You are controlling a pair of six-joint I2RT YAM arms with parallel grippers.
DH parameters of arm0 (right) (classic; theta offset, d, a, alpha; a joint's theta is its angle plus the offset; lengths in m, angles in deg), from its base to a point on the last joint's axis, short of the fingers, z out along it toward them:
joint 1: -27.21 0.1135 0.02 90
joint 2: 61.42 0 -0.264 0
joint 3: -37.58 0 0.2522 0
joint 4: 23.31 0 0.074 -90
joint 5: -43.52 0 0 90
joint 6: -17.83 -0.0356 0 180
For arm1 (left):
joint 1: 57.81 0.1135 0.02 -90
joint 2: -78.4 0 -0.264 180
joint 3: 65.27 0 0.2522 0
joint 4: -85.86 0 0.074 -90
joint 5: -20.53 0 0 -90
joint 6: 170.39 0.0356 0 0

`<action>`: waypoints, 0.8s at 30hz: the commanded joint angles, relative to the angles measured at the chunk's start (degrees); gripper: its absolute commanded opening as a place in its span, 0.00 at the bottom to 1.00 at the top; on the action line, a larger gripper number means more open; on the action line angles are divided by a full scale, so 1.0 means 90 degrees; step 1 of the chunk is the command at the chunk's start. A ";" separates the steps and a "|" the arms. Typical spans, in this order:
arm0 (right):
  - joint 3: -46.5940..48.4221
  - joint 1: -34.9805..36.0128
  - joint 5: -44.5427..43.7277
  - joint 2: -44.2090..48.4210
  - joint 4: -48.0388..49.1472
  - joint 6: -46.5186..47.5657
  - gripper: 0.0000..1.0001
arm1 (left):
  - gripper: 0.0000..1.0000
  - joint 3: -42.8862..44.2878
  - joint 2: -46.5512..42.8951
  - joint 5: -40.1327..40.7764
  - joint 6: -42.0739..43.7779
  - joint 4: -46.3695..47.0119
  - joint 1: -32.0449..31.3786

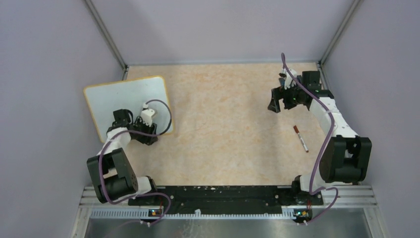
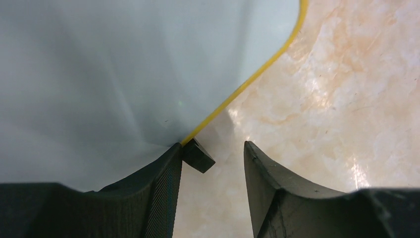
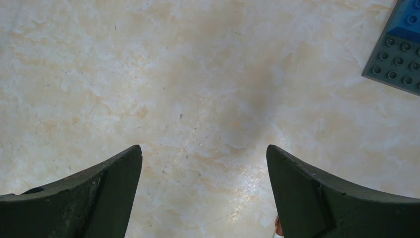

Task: Write a sentence on the whiteboard
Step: Move the whiteboard to the center of the board.

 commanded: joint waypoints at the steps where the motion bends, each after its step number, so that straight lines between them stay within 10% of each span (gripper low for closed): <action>1: -0.0041 0.0054 -0.0010 0.0044 0.0198 0.0104 0.92 | 0.54 0.0064 0.0169 -0.0015 -0.0502 0.0504 -0.0630; 14: -0.0076 0.0054 -0.0011 0.0206 0.0204 -0.0047 0.92 | 0.62 0.0930 0.1027 0.0354 -0.0603 0.0486 -0.2429; 24: -0.0281 0.0054 0.0038 0.0423 0.0199 0.0074 0.92 | 0.76 0.3322 0.1416 0.0491 0.0940 -0.2875 -0.2900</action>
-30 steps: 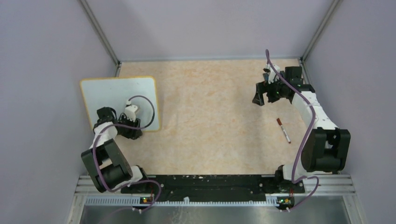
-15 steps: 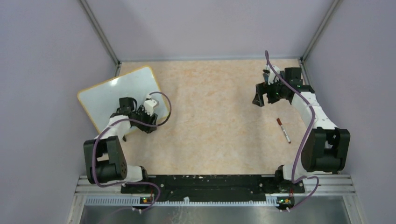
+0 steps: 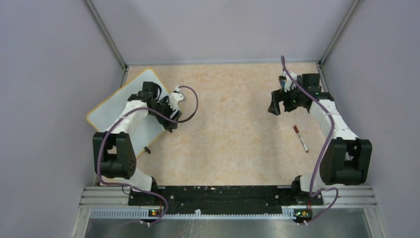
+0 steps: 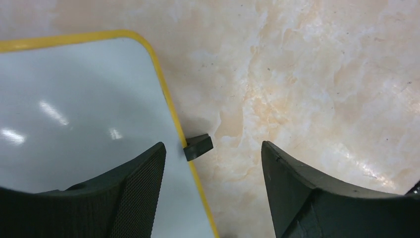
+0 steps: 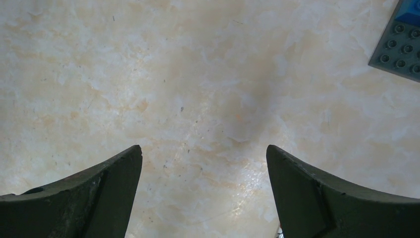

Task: Write a sentence on the whiteboard
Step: Move the whiteboard to the center of the board.

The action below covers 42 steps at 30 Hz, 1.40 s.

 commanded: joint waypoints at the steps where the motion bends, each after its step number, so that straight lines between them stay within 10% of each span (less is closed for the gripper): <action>1: -0.0054 0.0054 0.0133 0.0297 0.0167 0.0072 0.92 | 0.76 0.1025 -0.0012 -0.0047 0.0957 -0.1830 -0.0143; 16: -0.0377 0.0054 0.0268 0.0508 0.0297 0.0031 0.92 | 0.67 0.1040 -0.0220 0.1045 0.5645 -0.2015 -0.0940; 36: -0.0498 0.0059 0.0323 0.0729 0.0297 0.0069 0.92 | 0.54 0.0045 0.0981 0.2947 0.6494 -0.0951 -0.1401; 42: -0.0539 0.0054 0.0315 0.0852 0.0276 0.0134 0.92 | 0.36 0.0051 0.1240 0.3224 0.6612 -0.0721 -0.1409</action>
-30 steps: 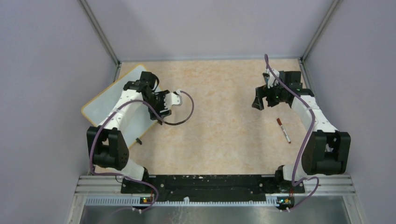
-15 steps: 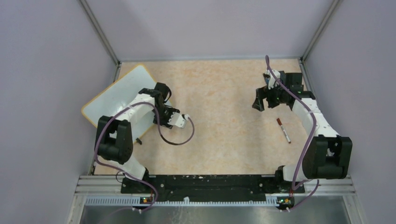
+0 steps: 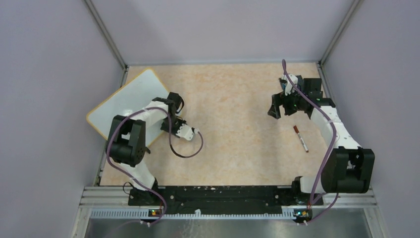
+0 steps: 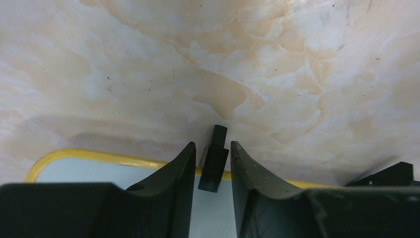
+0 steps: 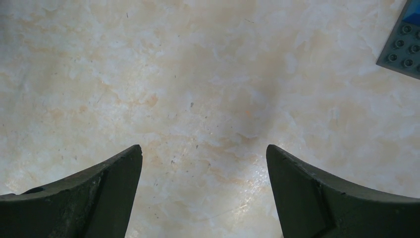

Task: Write a sentence on the whiteboard
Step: Move the whiteboard to the center of the board.

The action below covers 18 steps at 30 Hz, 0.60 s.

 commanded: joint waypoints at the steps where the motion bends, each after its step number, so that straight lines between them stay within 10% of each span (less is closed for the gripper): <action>1: -0.0067 0.0054 0.0134 0.0346 0.0131 0.0146 0.92 | 0.33 0.0028 0.0187 0.0407 0.0248 0.0241 -0.0004; 18: -0.0094 -0.0218 0.0311 0.0436 0.0079 0.0231 0.92 | 0.00 0.1382 0.1020 0.0001 -0.0081 0.0033 -0.1352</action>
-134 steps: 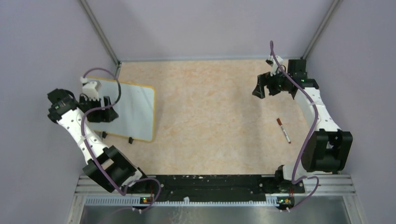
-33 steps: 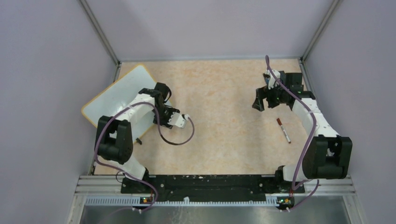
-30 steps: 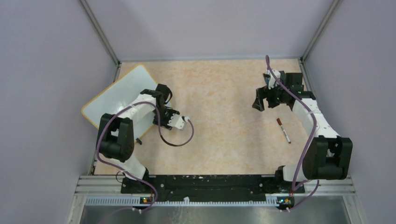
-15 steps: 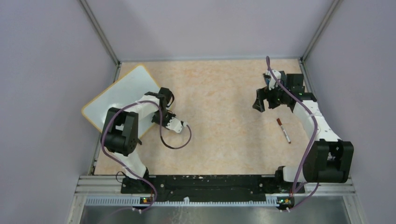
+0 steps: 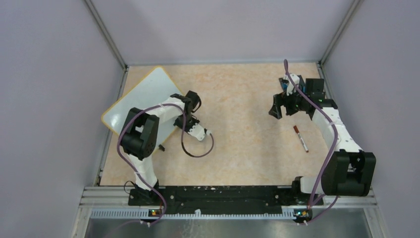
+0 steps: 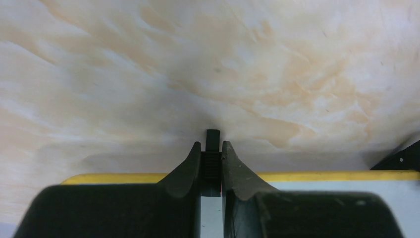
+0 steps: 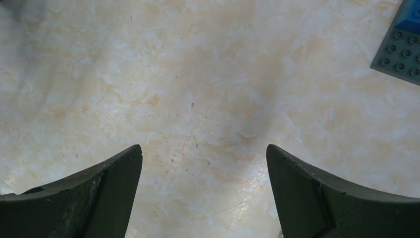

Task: Write a sentence on the whiteboard
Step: Move the whiteboard to the center of the board.

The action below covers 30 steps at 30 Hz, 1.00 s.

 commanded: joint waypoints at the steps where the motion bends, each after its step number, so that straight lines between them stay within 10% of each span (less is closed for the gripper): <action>1: -0.0022 -0.0149 0.0205 0.0222 0.0086 0.0132 0.92 | 0.00 0.0693 0.0274 -0.0476 -0.0102 0.0174 -0.0568; 30: 0.0006 -0.1353 0.0893 0.0765 -0.0062 0.0056 0.91 | 0.02 0.4293 0.2594 -0.0492 -0.1538 -0.0283 -0.3887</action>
